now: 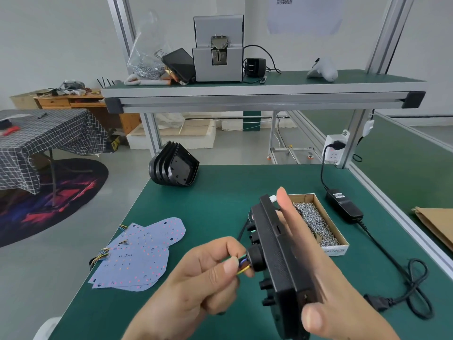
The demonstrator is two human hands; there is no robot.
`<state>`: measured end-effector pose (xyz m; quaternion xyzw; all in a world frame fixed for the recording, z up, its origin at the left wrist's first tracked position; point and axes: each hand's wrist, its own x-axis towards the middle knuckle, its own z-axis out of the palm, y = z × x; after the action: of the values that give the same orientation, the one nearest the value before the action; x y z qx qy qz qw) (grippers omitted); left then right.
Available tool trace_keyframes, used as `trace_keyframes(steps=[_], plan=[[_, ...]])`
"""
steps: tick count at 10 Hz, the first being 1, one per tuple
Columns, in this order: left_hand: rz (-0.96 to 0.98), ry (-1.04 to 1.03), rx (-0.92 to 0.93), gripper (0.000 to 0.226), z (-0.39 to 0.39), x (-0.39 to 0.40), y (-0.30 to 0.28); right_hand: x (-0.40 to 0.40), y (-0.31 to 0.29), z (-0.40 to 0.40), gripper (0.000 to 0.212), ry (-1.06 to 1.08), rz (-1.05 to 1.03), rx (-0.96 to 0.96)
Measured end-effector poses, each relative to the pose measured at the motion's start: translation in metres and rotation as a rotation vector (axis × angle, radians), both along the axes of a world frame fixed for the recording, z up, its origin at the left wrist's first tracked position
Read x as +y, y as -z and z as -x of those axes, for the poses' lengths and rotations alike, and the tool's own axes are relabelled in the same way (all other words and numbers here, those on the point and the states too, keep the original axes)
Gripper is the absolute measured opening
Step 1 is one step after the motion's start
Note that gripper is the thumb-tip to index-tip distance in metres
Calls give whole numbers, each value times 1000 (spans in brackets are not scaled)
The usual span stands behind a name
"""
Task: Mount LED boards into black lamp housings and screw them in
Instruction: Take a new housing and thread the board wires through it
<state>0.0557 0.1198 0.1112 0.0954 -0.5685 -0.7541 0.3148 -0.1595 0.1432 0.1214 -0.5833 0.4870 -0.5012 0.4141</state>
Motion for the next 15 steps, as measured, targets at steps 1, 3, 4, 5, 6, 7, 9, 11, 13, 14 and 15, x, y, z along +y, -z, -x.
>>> trace_keyframes(steps=[1,3,4,5,6,7,9,11,13,14,15], plan=[[43,-136,-65,30,3,0,-3,42,-1,-4,111,-147,184,184],[322,-640,-172,25,18,4,-7,39,2,-8,112,-20,270,136],[330,-748,-154,20,20,8,-7,44,4,-10,113,26,258,152],[317,-767,-139,22,21,12,-10,46,1,-15,119,59,247,172],[311,-764,-129,20,20,10,-12,47,2,-21,123,67,229,159],[337,-755,-139,20,20,6,-13,46,4,-21,123,92,202,175],[693,-1000,-334,25,30,-6,-7,34,1,-26,122,289,85,112],[650,-1193,-337,39,45,42,25,15,-5,-36,100,553,-15,91],[359,-1039,-539,43,53,46,45,18,5,-54,123,434,-45,226],[204,-1041,-408,23,36,29,46,21,14,-38,101,377,-27,189],[6,-873,-261,29,21,18,53,20,23,-19,32,335,-99,159]])
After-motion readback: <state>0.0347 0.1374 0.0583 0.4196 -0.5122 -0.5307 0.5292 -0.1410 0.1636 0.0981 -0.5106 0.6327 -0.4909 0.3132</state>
